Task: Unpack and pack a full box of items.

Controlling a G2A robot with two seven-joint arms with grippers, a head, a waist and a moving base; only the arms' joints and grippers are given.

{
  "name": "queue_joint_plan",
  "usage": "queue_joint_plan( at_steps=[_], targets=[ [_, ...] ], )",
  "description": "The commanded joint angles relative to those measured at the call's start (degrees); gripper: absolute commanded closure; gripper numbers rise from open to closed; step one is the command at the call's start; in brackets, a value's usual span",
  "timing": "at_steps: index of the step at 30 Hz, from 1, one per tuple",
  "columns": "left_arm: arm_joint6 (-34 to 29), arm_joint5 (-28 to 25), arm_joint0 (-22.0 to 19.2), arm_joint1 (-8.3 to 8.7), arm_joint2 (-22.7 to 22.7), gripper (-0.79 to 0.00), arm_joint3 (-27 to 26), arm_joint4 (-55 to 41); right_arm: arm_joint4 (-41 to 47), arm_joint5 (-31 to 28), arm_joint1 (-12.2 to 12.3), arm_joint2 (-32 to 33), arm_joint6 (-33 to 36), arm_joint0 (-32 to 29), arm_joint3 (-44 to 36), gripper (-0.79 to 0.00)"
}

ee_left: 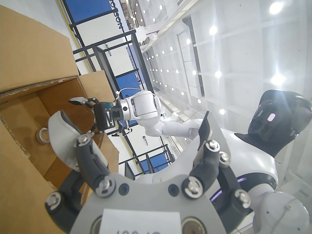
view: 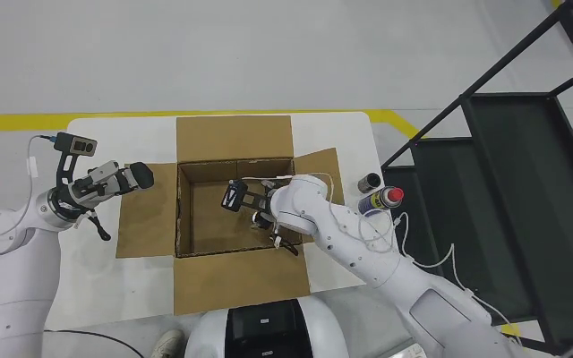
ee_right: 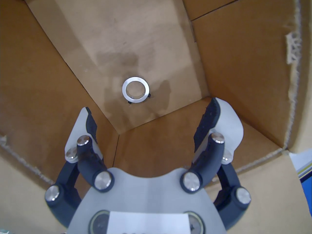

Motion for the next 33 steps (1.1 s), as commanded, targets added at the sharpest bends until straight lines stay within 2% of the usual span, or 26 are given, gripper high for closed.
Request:
queue_joint_plan(
  at_steps=[1,6,12,16,20,21,33],
  targets=[
    [0.0,0.0,0.0,0.0,0.0,-0.785,0.0,0.0,0.2,-0.03,-0.5,-1.09,-1.63,0.78,2.93,-0.785],
    [0.0,0.0,0.0,0.0,0.0,-0.785,0.0,0.0,0.3,0.64,-1.77,-3.41,-4.1,2.61,7.97,-0.785],
    [0.0,0.0,0.0,0.0,0.0,-0.785,0.0,0.0,-0.31,2.4,-3.07,-5.11,-3.67,4.75,12.27,-0.785],
    [0.0,0.0,0.0,0.0,0.0,-0.785,0.0,0.0,0.18,2.9,-3.84,-5.77,-3.9,5.74,14.65,-0.573],
    [0.0,0.0,0.0,0.0,0.0,-0.785,0.0,0.0,0.23,3.78,-4.56,-6.36,-3.98,6.54,17.04,-0.483],
    [0.0,0.0,0.0,0.0,0.0,-0.785,0.0,0.0,-0.02,4.23,-4.75,-6.6,-3.73,6.74,17.63,-0.431],
    [0.0,0.0,0.0,0.0,0.0,-0.785,0.0,0.0,1.33,3.84,-6.88,-7.92,-4.88,8.94,24.46,-0.354]
  ],
)
